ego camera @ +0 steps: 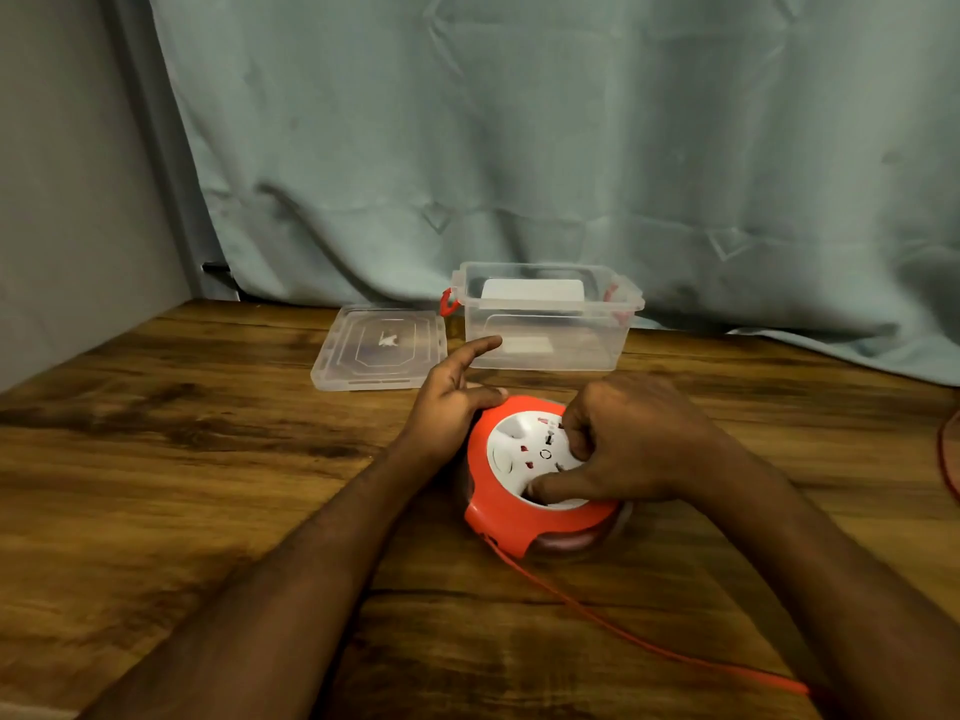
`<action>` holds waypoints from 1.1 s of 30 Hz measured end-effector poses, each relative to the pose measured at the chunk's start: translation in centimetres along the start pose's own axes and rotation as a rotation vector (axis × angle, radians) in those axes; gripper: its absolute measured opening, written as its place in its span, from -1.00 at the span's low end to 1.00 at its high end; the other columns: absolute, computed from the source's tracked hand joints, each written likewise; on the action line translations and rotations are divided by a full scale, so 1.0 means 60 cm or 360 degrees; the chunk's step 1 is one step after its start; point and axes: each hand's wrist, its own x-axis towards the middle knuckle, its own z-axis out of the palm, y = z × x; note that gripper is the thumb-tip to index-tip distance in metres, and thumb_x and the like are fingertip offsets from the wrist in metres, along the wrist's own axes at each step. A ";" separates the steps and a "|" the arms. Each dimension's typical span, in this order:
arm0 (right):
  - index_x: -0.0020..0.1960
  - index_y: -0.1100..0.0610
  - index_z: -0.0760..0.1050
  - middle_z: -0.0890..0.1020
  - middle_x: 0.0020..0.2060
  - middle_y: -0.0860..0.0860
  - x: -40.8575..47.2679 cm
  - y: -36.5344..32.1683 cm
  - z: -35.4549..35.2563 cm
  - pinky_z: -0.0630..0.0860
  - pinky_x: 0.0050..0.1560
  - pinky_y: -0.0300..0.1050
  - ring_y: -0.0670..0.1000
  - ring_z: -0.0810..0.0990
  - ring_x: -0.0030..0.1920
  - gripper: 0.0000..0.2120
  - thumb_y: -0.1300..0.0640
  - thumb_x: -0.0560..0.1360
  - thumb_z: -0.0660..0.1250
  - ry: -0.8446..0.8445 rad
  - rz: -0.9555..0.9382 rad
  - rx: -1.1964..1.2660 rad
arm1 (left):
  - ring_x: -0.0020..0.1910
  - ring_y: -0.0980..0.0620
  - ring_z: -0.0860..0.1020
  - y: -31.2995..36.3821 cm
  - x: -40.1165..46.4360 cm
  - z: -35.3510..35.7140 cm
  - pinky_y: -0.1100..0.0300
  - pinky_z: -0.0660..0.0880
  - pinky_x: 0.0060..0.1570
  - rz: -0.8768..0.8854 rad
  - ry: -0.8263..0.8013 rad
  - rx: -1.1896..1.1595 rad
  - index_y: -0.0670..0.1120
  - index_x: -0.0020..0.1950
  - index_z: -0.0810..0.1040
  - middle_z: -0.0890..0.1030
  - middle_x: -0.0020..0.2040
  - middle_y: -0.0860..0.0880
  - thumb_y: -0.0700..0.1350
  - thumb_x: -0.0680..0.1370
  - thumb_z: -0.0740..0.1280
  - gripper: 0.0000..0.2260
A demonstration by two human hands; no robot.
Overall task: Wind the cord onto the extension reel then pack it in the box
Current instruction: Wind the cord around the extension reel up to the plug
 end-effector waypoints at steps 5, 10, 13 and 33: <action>-0.40 0.05 0.50 0.58 -0.45 -0.08 0.007 -0.004 0.012 0.32 -0.36 -0.20 -0.11 0.55 -0.36 -0.37 -0.56 0.26 0.36 0.0006 0.0050 0.0104 | -0.17 -0.29 0.51 -0.001 0.001 -0.003 -0.23 0.50 -0.08 0.0003 0.0007 -0.0003 -0.01 0.37 0.47 0.53 -0.08 -0.39 -0.41 0.51 0.28 -0.51; -0.04 -0.15 0.56 0.54 -0.46 -0.23 0.002 0.006 -0.001 0.35 -0.36 -0.24 -0.24 0.51 -0.39 -0.68 -0.31 0.37 0.49 -0.0022 0.0028 0.0447 | -0.21 -0.27 0.50 -0.001 0.003 -0.004 -0.04 0.49 -0.15 -0.0006 0.0010 -0.0067 -0.02 0.35 0.50 0.54 -0.12 -0.37 -0.34 0.45 0.34 -0.51; 0.22 -0.27 0.55 0.49 -0.45 -0.48 0.000 0.015 -0.008 0.32 -0.36 -0.25 -0.30 0.50 -0.41 -0.65 0.01 0.49 0.46 -0.0145 -0.0076 0.0521 | -0.19 -0.28 0.54 0.001 0.001 -0.002 -0.07 0.53 -0.12 -0.0017 -0.0009 -0.0040 -0.02 0.37 0.49 0.58 -0.05 -0.40 -0.28 0.41 0.34 -0.48; 0.25 -0.32 0.58 0.63 0.11 -0.27 -0.009 0.026 -0.019 0.70 -0.13 -0.14 -0.17 0.66 0.00 -0.45 -0.06 0.31 0.64 -0.0411 0.0040 0.0660 | -0.40 0.00 0.58 0.001 0.000 -0.005 0.12 0.52 -0.33 -0.0052 -0.0274 0.0089 -0.05 0.38 0.48 0.66 -0.21 -0.20 -0.41 0.52 0.30 -0.53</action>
